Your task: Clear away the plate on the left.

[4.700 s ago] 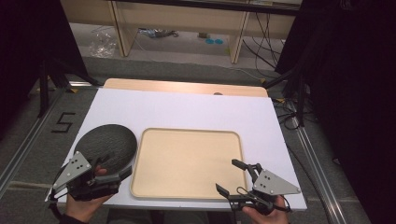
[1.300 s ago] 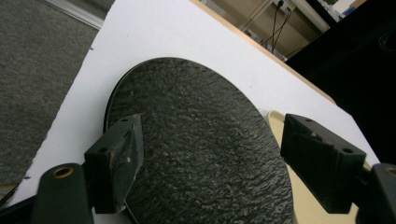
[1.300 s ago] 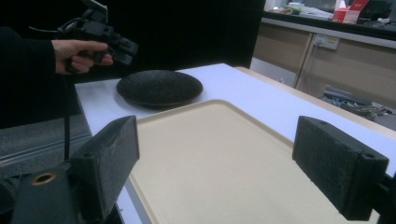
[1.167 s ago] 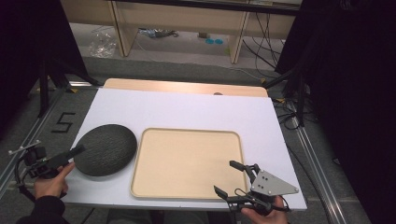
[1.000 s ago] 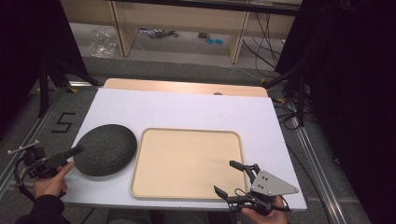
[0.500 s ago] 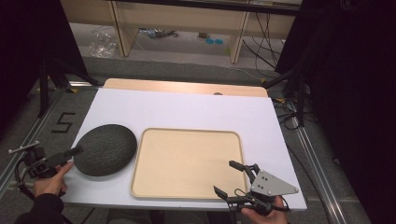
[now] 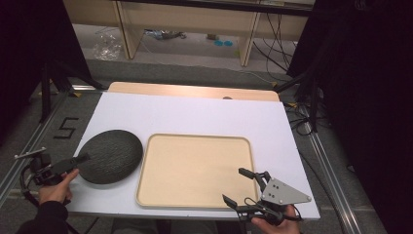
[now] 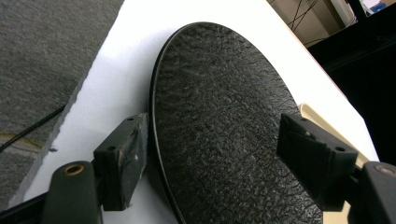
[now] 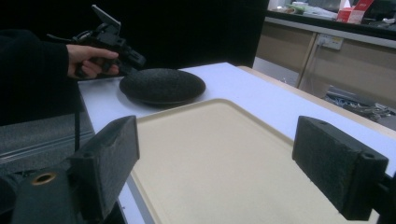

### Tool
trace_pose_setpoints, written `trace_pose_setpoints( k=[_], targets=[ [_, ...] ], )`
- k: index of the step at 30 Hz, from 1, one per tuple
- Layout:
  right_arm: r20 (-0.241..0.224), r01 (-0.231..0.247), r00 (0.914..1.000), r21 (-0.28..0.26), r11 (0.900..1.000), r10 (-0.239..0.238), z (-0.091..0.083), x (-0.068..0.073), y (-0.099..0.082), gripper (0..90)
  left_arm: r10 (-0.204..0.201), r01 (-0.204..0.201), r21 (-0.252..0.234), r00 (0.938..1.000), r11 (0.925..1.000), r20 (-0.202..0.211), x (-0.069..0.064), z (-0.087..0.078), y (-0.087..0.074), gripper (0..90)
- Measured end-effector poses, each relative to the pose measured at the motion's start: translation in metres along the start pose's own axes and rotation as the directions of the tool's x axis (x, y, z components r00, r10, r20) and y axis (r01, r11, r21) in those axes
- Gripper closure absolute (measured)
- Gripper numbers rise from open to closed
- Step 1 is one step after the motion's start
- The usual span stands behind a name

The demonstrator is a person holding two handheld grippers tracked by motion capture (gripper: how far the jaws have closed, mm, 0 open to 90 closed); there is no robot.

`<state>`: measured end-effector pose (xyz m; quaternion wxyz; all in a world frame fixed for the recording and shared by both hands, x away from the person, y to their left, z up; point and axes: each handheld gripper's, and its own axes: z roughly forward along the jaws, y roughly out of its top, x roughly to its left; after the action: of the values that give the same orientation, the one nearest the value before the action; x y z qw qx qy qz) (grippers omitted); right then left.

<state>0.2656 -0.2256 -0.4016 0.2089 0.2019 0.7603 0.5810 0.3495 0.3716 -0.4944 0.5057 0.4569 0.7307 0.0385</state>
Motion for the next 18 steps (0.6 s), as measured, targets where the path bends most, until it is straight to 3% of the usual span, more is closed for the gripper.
trace_pose_setpoints(
  k=[8, 13, 18],
  targets=[
    [0.005, 0.003, 1.0000, 0.008, 1.0000, -0.003, -0.0006, 0.0000, 0.0007, 15.9, -0.028, 0.027, 0.029, 0.9995, 0.9992, 0.015, 0.0011, 0.0065, -0.0030, 27.1],
    [-0.002, 0.000, 1.0000, -0.002, 1.0000, 0.000, 0.0005, -0.0001, 0.0002, 15.9, -0.125, 0.123, 0.032, 0.9898, 0.9918, 0.067, 0.0069, 0.0071, -0.0065, 28.9],
    [-0.005, 0.002, 1.0000, -0.005, 1.0000, -0.002, 0.0009, 0.0000, 0.0002, 15.9, -0.131, 0.127, 0.054, 0.9881, 0.9904, 0.080, 0.0088, 0.0085, -0.0072, 32.1]
  ],
)
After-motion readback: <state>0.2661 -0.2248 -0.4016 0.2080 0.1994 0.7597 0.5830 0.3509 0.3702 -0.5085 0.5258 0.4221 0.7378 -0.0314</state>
